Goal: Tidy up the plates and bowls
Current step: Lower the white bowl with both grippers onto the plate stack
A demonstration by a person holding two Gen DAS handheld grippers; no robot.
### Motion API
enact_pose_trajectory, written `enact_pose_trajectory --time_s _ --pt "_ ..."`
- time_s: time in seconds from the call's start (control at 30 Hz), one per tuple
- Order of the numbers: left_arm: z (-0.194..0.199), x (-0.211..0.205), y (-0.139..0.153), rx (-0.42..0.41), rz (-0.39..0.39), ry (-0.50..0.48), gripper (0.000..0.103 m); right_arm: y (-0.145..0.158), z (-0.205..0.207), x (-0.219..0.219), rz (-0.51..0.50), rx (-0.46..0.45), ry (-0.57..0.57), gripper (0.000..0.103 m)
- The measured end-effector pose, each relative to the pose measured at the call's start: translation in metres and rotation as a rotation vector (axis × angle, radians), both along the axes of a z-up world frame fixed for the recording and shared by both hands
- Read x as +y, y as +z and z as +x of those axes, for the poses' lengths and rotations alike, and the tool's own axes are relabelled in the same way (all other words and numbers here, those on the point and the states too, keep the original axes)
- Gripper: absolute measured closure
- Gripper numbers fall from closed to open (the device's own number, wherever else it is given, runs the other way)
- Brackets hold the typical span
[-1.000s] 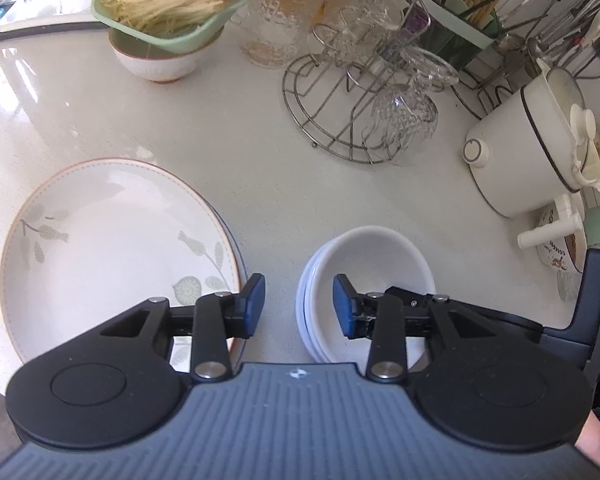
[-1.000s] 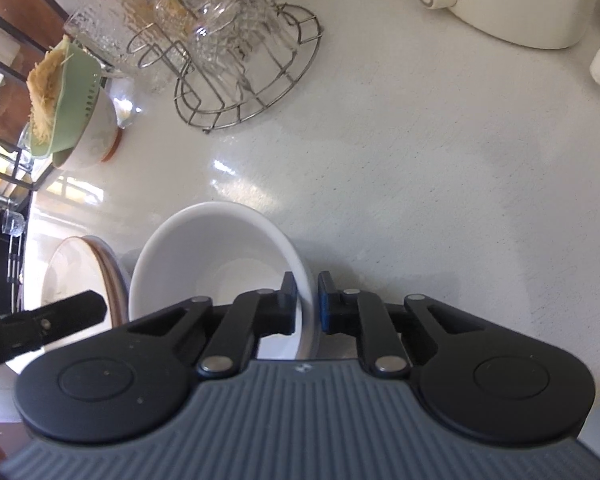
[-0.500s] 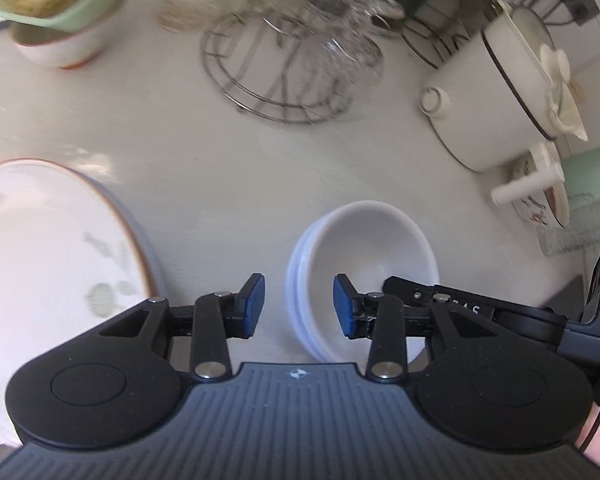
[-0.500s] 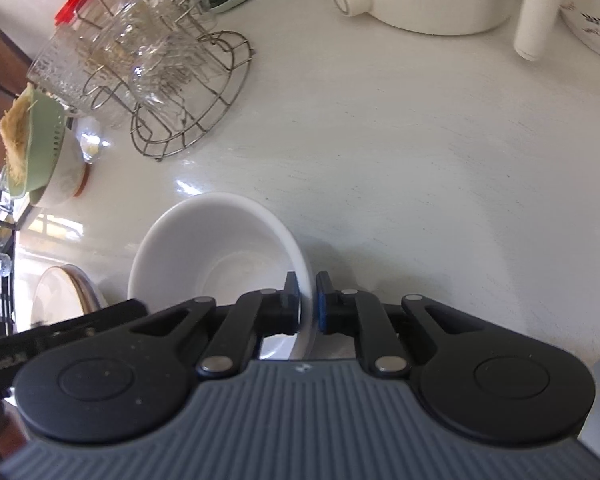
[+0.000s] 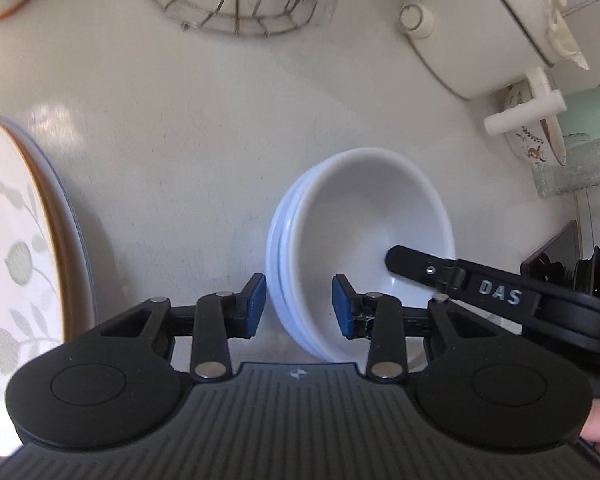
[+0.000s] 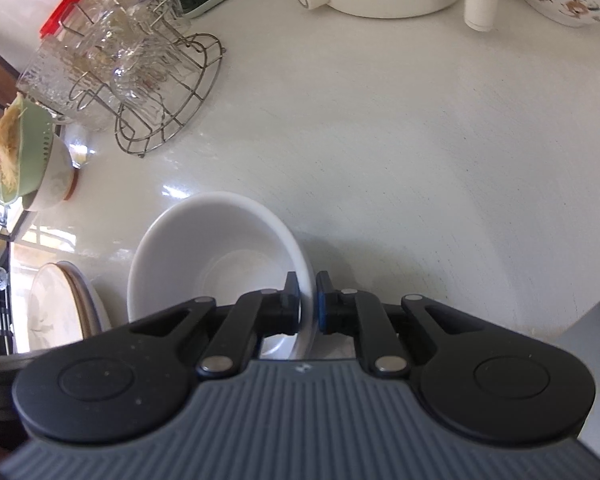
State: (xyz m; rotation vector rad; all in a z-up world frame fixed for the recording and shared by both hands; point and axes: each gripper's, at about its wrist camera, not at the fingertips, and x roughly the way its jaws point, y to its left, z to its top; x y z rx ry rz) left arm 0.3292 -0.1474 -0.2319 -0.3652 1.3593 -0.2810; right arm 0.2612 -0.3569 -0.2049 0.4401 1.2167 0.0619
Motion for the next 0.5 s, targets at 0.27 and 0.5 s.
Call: enact_pose_trajectory --time_s 0.27,0.5 --pt "-0.006 0.006 -0.007 -0.002 -0.055 0.026 0.070 -0.005 -0.010 -0.005 0.024 -0.022 -0.050 0.092" --pt "-0.015 0.018 -0.005 0.027 -0.085 0.047 0.073 -0.002 -0.016 0.000 0.011 -0.031 -0.037 0.092"
